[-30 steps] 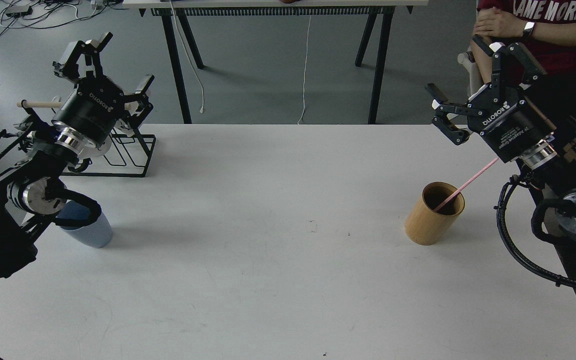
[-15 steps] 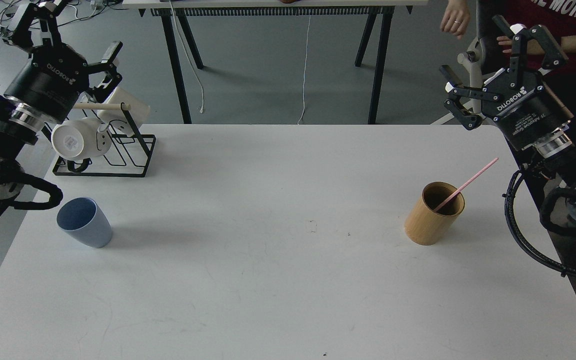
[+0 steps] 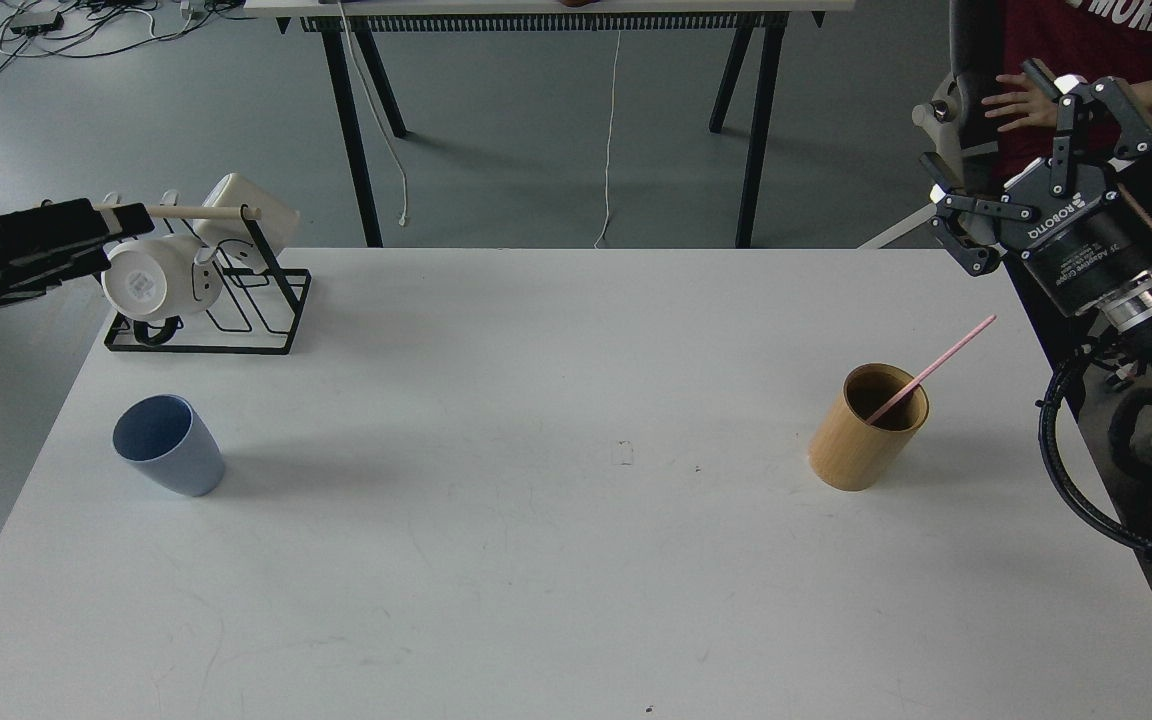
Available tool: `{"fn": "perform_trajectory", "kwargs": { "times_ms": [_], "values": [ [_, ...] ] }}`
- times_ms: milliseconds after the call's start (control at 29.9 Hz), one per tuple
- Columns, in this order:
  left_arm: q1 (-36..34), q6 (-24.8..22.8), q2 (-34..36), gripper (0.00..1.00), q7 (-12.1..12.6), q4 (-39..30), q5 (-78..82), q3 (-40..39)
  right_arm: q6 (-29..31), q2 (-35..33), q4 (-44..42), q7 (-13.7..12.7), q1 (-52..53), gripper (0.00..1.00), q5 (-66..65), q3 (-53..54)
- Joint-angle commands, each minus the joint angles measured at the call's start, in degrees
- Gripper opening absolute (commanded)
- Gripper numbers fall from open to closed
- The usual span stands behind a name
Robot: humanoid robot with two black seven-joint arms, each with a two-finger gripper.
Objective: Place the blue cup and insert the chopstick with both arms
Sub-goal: 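Move the left gripper down toward the blue cup lying on the table, then reach the left gripper into the blue cup's opening and grasp it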
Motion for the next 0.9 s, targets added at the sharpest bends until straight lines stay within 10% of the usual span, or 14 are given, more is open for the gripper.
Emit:
{"fn": "perform_trajectory", "kwargs": {
  "times_ms": [0,301,868],
  "values": [
    [-0.3,2.1,0.6,0.99,0.0,2.7,6.9,4.3,0.0,0.1,-0.2,0.0,-0.5,0.97,0.0,0.0],
    [-0.3,2.8,-8.0,0.99,0.0,18.4,24.4,6.5,-0.1,0.2,-0.3,0.0,-1.1,0.97,-0.1,-0.2],
    [0.4,4.1,-14.2,0.98,0.0,20.4,25.4,10.3,0.0,0.4,-2.3,0.0,-2.7,0.97,-0.1,0.0]
  ]
}}
